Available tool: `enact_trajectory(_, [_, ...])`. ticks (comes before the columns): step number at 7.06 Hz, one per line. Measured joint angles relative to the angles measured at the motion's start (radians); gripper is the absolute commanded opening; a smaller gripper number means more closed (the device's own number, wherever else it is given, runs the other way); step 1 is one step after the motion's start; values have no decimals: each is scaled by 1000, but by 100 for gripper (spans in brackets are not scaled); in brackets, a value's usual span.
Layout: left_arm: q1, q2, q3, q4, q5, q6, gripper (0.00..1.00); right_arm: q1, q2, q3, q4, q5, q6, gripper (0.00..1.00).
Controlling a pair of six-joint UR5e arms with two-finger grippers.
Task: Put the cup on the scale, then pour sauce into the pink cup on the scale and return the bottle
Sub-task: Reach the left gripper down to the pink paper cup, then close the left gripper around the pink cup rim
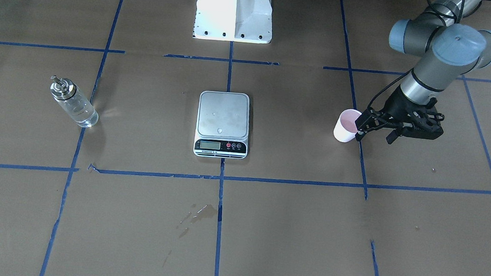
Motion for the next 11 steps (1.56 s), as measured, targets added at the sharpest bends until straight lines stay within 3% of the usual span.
enact_trajectory(4, [17,4,-37,105,-5,-15,99,-18,4,8,10,6,7,100])
enact_trajectory(9, [58,29,-44,111,-27,-15,100,-19,3,8,10,4,8,100])
enact_trajectory(10, [62,33,-47,111,-31,-15,92,-19,5,8,10,2,8,100])
enact_trajectory(11, [63,35,-49,111,-33,-15,58,-19,6,9,10,2,8,100])
